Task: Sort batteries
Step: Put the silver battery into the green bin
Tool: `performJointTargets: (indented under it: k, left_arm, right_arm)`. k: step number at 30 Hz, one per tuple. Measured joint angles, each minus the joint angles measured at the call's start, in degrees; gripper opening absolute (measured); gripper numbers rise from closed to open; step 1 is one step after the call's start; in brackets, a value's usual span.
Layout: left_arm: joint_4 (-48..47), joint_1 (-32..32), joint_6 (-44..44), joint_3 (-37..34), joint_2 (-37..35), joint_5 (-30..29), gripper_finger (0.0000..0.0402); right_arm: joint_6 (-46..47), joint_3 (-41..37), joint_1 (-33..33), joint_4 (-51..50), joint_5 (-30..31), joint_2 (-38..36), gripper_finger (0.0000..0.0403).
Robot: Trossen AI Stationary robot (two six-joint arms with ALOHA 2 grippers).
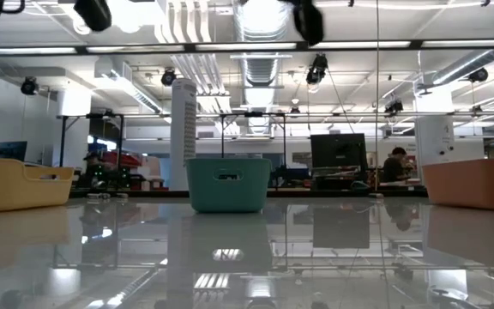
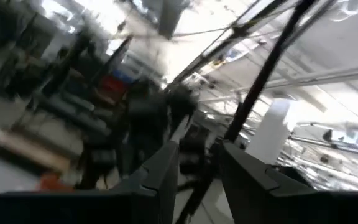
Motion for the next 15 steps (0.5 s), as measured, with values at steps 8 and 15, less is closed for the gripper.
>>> performJointTargets:
  k: [8,15]
  left_arm:
    - [-1.27,2.45,-5.64,-4.09,0.92,4.34,0.0107]
    - [-3.49,2.72,-3.72,-4.12,3.51,4.89,0.0178]
  right_arm:
    - [-3.12,7.92,-4.51,4.68,-2.06,5.79,0.0013]
    - [-3.37,12.94,-5.80,4.41,-4.13,9.96,0.0013]
